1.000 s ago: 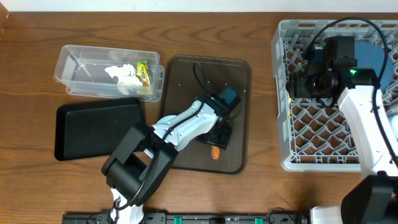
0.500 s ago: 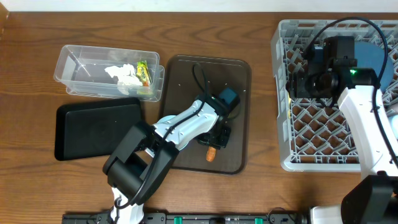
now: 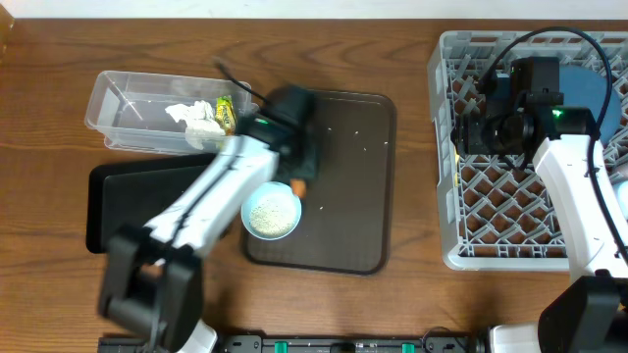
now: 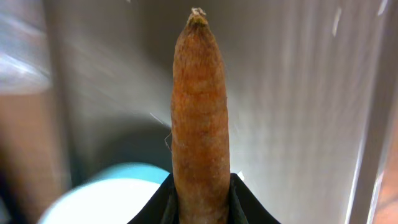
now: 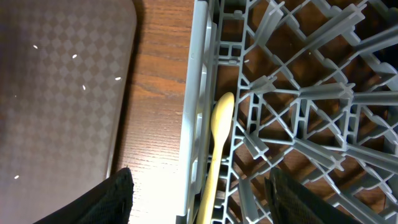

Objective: Sort waste into correct bins and load items into the dishwasher rack
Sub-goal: 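Reach the left gripper to the carrot on the tray and grasp it, then carry the carrot left and release it onto the black tray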

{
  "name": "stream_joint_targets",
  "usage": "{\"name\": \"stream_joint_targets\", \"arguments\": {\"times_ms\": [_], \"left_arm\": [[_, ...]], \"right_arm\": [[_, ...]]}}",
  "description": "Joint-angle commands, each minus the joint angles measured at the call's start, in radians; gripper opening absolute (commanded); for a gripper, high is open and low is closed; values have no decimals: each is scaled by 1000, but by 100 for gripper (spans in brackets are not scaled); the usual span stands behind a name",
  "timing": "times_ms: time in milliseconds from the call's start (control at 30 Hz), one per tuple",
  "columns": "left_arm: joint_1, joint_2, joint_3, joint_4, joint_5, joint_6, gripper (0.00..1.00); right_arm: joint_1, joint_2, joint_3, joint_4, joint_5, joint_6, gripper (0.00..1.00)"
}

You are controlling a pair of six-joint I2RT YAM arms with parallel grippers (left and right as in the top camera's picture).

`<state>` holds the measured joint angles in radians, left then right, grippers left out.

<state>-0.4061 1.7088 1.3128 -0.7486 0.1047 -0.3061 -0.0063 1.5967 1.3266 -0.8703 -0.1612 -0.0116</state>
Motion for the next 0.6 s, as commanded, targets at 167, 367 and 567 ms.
{"name": "stream_joint_targets", "arguments": {"times_ms": [167,367,567], "left_arm": [[272,-96,21,152,-24,20,23],[413,-82,21,270,-35,20,27],[485,-44,21,342,-72,11,27]], "right_arm": [[1,-2,1,0,-8,7,67],[1,-2,1,0,-8,7,68],[1,-2,1,3,-8,7,68]]}}
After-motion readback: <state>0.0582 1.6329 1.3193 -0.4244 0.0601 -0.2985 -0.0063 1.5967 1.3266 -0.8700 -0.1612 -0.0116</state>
